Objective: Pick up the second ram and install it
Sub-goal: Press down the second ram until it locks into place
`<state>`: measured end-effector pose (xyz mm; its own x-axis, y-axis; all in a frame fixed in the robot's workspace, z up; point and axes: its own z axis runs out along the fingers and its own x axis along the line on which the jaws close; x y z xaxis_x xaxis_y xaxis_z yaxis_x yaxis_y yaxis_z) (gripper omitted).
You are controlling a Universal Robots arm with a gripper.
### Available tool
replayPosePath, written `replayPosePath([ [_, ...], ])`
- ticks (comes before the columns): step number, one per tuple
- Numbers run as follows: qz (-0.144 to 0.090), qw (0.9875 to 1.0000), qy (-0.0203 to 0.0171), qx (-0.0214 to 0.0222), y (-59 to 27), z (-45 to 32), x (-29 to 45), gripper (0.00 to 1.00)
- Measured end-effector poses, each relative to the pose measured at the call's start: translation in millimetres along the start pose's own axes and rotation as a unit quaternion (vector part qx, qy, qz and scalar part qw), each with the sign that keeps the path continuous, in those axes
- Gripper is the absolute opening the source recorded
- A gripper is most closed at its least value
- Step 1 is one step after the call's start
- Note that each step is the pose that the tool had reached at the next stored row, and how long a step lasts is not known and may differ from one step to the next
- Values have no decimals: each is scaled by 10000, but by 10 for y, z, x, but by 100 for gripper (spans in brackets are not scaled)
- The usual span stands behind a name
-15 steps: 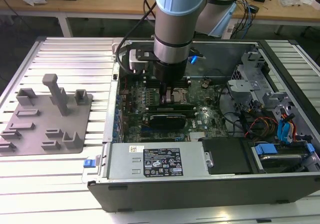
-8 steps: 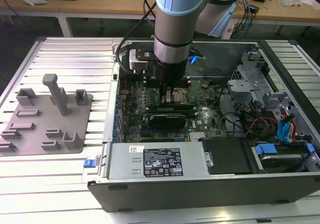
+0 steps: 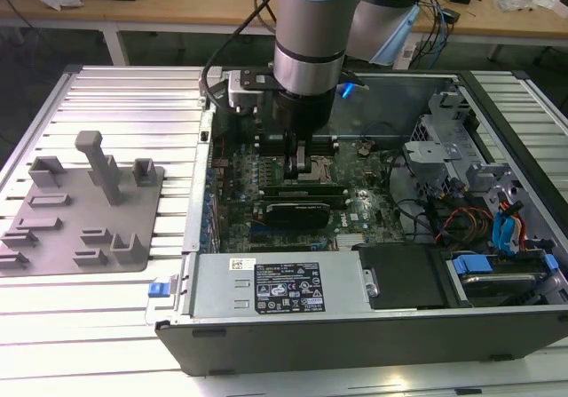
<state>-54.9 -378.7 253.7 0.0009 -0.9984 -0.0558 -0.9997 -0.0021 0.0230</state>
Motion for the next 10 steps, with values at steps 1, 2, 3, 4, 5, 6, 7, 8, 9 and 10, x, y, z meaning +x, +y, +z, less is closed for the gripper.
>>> replayPosePath([
  [1, 0, 10000, 0, 0, 0, -1, 0, 8],
  [2, 0, 10000, 1, -1, -1, -3, 0, 8],
  [3, -1, 10000, 2, -2, -19, -5, 0, 8],
  [4, 0, 10000, 2, -2, -43, -5, 0, 8],
  [5, 1, 10000, 2, -1, -83, -5, 0, 8],
  [6, 0, 10000, 2, -1, -180, -8, 1, 8],
  [7, -1, 10000, 2, -1, -286, -10, 1, 8],
  [8, 0, 10000, 2, -1, -313, -11, 1, 8],
  [9, 0, 10000, 1, -1, -322, -10, 1, 8],
  [10, 0, 10000, 1, -1, -322, -10, 1, 8],
])
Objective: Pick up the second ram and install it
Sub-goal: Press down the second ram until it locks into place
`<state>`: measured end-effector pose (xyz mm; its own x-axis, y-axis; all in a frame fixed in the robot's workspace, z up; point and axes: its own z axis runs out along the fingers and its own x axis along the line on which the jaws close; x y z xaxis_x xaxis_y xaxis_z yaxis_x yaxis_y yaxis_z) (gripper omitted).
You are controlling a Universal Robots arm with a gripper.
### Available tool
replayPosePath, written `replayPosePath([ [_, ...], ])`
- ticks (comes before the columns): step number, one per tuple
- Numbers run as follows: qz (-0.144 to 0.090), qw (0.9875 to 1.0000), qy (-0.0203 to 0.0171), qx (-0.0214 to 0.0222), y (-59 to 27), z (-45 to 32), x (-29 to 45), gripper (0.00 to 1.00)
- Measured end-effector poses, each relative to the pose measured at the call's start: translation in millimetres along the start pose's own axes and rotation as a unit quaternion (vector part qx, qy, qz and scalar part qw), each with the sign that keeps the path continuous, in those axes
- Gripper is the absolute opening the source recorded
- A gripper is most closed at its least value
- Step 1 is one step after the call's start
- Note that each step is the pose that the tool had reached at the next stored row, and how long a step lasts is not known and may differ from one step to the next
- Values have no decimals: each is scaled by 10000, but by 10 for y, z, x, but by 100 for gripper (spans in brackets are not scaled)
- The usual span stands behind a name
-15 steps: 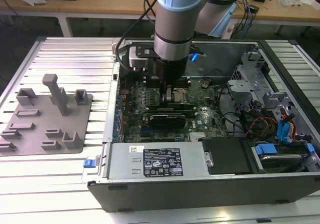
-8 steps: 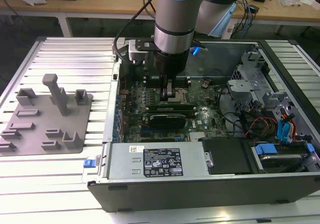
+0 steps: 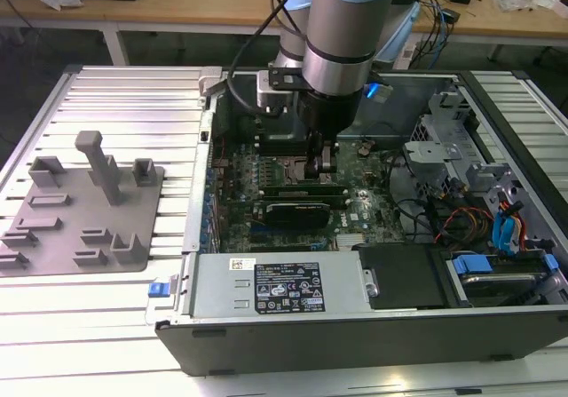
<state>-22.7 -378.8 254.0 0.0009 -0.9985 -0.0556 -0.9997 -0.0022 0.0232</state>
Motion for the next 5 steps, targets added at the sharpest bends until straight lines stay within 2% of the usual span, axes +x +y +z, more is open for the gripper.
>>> replayPosePath([
  [5, 0, 10000, 0, 0, -2, 0, 0, 8],
])
